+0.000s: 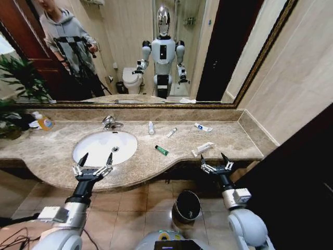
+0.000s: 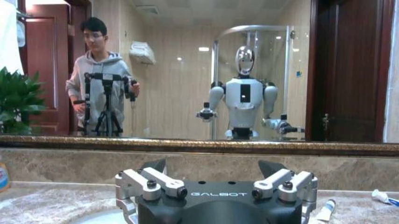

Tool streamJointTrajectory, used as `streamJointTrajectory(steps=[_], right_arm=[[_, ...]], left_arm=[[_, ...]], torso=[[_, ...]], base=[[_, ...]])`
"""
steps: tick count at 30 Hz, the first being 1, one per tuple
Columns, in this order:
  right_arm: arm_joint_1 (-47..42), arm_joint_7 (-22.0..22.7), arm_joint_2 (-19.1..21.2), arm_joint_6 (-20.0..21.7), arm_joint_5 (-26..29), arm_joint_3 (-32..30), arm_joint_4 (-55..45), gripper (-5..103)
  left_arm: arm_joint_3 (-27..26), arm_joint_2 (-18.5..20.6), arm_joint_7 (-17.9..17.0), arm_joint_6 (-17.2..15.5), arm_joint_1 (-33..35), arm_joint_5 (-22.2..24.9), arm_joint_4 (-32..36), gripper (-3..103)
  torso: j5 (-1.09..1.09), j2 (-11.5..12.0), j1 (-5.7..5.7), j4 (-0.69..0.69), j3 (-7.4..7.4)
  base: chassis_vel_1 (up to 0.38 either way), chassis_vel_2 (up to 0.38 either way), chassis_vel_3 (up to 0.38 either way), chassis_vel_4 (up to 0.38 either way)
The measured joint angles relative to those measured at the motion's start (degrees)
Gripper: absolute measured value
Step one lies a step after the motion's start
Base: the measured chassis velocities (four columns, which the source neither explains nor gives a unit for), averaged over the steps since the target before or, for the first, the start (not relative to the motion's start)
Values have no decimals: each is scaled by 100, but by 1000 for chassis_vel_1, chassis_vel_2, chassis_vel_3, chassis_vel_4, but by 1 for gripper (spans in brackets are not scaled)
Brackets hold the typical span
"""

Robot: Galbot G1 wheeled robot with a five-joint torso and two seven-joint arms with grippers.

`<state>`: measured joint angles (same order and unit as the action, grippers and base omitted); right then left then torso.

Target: Pick up the trash from the sink and place it in the trash bin.

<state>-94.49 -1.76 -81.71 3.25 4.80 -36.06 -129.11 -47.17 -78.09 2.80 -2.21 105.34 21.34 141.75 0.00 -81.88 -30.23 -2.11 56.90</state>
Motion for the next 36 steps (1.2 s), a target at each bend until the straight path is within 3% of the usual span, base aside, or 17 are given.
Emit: streamJointTrajectory(steps=[24,36], right_arm=[[-50,-22,-37,-30,-25,16,-85,100],[353,-34,119,64,-28,173,299,100]], left_arm=[[0,0,0,0,0,0,0,100],[0,0,0,0,0,0,0,100]], torso=[[0,0,0,0,0],[0,0,0,1,0]], base=[[0,0,0,0],[0,0,0,0]])
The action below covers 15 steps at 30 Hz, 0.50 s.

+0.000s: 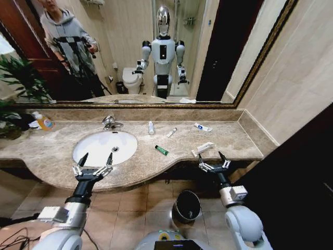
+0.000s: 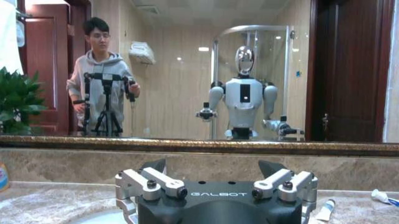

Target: Pick up the trash from the sink and place it in the trash bin.

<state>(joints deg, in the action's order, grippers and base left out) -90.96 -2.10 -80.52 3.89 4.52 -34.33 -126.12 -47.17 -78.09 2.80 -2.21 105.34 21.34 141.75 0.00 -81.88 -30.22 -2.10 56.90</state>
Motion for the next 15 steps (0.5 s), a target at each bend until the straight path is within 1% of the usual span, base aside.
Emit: streamJointTrajectory(steps=[1,3,5,7,8,10,11,12,13,14,15], right_arm=[[0,0,0,0,0,0,0,100],[226,-3,154,67,10,54,160,100],[438,32,415,282,91,153,296,100],[470,65,469,343,118,183,312,100],[555,175,567,496,137,270,369,100],[630,341,584,590,48,373,480,100],[630,341,584,590,48,373,480,100],[679,462,553,620,-24,457,565,100],[690,486,541,627,-40,477,583,100],[754,589,448,649,-139,582,674,100],[754,589,448,649,-139,582,674,100]], left_arm=[[0,0,0,0,0,0,0,100],[0,0,0,0,0,0,0,100],[0,0,0,0,0,0,0,100],[0,0,0,0,0,0,0,100],[0,0,0,0,0,0,0,100],[0,0,0,0,0,0,0,100],[0,0,0,0,0,0,0,100],[0,0,0,0,0,0,0,100],[0,0,0,0,0,0,0,100],[0,0,0,0,0,0,0,100],[0,0,0,0,0,0,0,100]], torso=[[0,0,0,0,0],[0,0,0,-1,0],[1,0,-1,-1,0],[0,0,-1,-1,0],[0,0,0,-1,0],[0,0,0,-1,0],[0,0,0,-1,0],[0,0,0,-1,0],[0,0,0,-1,0],[0,0,0,-1,0],[0,0,0,-1,0]], base=[[0,0,0,0],[0,0,0,0],[0,0,0,0],[0,0,0,0],[0,0,0,0],[0,0,0,0],[0,0,0,0],[0,0,0,0],[0,0,0,0],[0,0,0,0],[0,0,0,0]])
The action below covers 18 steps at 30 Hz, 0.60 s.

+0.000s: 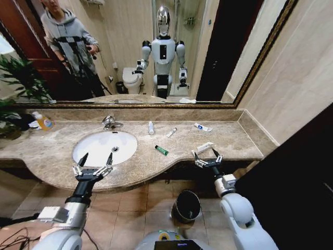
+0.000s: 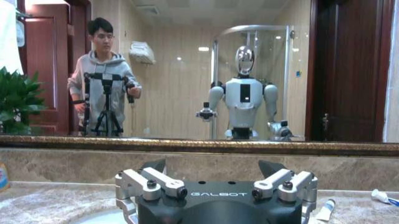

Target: Pick up the trash from the sink and place it in the trash bin.

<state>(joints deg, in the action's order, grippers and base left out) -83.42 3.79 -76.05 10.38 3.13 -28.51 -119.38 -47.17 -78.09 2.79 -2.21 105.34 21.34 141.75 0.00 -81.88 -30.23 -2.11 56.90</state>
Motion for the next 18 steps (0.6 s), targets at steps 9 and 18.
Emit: streamJointTrajectory(steps=[9,18], right_arm=[[494,621,-531,-112,-494,442,548,100],[855,1012,-725,-245,-676,504,932,100]], left_arm=[[0,0,0,0,0,0,0,100],[0,0,0,0,0,0,0,100]], torso=[[-1,0,0,0,0],[-2,0,0,0,0]], base=[[0,0,0,0],[0,0,0,0]])
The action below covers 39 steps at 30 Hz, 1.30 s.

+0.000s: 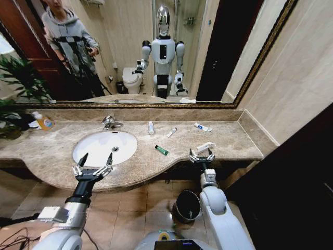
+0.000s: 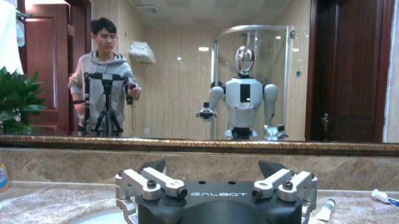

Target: Pick up the trash from the sink and place it in the trash bin.

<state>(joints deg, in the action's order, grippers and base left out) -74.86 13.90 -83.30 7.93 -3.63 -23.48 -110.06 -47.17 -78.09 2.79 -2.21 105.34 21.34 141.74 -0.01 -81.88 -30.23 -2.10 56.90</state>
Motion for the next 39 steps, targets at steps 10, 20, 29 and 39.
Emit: streamJointTrajectory(steps=[10,20,29,39], right_arm=[[403,387,-401,-136,-392,190,648,100],[804,754,-495,-307,-652,23,1336,93],[699,772,-292,-439,-544,-171,1434,61],[463,732,-166,-537,-379,-312,1239,22]], left_arm=[[0,0,0,0,0,0,0,100],[0,0,0,0,0,0,0,100],[0,0,0,0,0,0,0,100],[0,0,0,0,0,0,0,100]], torso=[[0,0,0,0,0],[0,0,0,-1,0],[1,0,0,-1,0],[2,0,0,0,0]], base=[[0,0,0,0],[0,0,0,0],[0,0,0,0],[0,0,0,0]])
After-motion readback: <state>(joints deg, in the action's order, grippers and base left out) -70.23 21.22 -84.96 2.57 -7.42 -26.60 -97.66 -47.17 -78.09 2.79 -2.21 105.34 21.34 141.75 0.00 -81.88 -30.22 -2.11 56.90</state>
